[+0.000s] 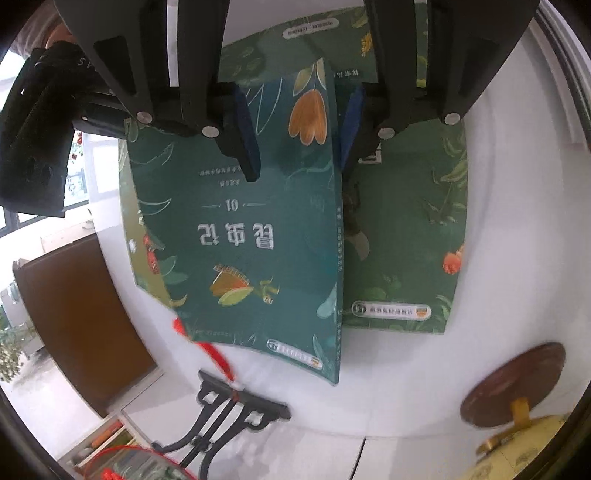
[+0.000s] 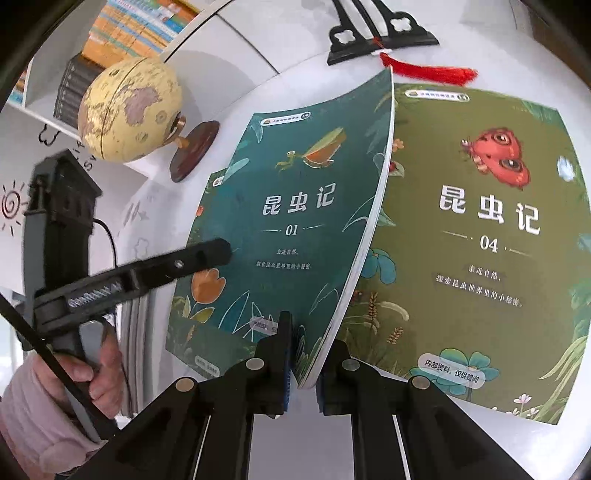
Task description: Organize books
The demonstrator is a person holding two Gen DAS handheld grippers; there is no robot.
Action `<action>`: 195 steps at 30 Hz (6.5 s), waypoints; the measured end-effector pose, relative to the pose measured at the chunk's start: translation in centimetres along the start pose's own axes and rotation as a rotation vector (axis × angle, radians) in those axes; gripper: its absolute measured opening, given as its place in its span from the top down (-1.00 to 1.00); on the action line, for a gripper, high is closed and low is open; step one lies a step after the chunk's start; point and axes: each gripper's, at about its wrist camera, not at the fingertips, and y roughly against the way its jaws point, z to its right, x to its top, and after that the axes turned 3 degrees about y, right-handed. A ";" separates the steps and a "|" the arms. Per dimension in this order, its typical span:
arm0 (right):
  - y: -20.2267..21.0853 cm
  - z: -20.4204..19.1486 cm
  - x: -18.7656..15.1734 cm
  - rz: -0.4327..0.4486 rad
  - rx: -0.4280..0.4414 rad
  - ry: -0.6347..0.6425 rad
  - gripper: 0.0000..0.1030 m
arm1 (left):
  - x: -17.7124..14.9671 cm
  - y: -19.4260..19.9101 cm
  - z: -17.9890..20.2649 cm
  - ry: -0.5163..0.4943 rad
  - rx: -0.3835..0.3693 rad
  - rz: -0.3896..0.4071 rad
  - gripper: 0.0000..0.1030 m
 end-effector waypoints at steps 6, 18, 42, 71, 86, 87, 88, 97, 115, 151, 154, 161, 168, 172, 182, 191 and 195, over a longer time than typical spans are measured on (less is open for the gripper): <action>0.4 1.0 0.3 0.002 0.046 -0.051 0.72 | 0.3 -0.2 0.0 -0.028 0.001 -0.001 0.28; 1.6 0.4 -0.1 0.062 0.018 -0.051 0.82 | -0.4 1.1 2.2 -0.134 -0.062 0.049 0.59; 3.4 -2.5 0.4 0.123 -0.149 0.201 0.80 | -1.3 1.0 3.3 -0.138 -0.012 0.060 0.69; 6.4 -9.3 -2.4 0.224 -0.126 0.347 0.80 | -5.1 9.6 2.1 -0.130 0.041 0.203 0.69; 5.5 -18.9 -6.4 0.245 -0.057 0.427 0.79 | -10.2 17.4 -4.1 -0.034 0.081 0.291 0.69; 5.4 -19.6 -6.6 0.244 -0.051 0.431 0.79 | -10.7 18.1 -4.9 -0.022 0.086 0.301 0.69; 5.2 -20.5 -7.0 0.245 -0.045 0.438 0.79 | -11.0 18.6 -5.4 -0.013 0.089 0.306 0.69; 2.8 -27.4 -9.6 0.236 0.008 0.478 0.79 | -13.9 23.2 -10.5 0.058 0.128 0.344 0.69; -3.3 -34.3 -13.8 0.148 0.050 0.441 0.78 | -18.6 25.3 -18.1 0.161 0.182 0.323 0.70; -3.8 -26.2 -12.5 -0.043 -0.264 0.232 -0.03 | -19.1 25.7 -19.0 0.418 0.454 0.297 -0.47; -2.7 -23.1 -11.5 -0.045 -0.319 0.187 -0.04 | -18.2 24.9 -15.2 0.346 0.471 0.330 -0.68; 0.6 -16.1 -10.8 -0.049 -0.420 0.115 -0.04 | -15.5 18.8 -6.8 0.240 0.404 0.230 -0.69; 3.8 -10.2 -11.6 -0.032 -0.529 0.112 -0.04 | -15.2 12.0 1.4 0.100 0.378 0.171 -0.69; 4.4 -7.4 -11.7 -0.030 -0.561 0.102 -0.04 | -15.2 8.5 3.3 0.091 0.382 0.119 -0.69; 4.0 -4.6 -12.1 0.031 -0.563 0.162 -0.23 | -16.7 2.9 4.3 0.149 0.416 0.034 -0.69; 3.3 -2.6 -11.5 0.113 -0.576 0.153 -1.00 | -18.1 2.6 3.3 0.145 0.497 0.214 -1.00; 3.0 -3.0 -11.6 0.170 -0.567 0.188 -1.00 | -18.2 2.6 3.1 0.126 0.496 0.253 -1.00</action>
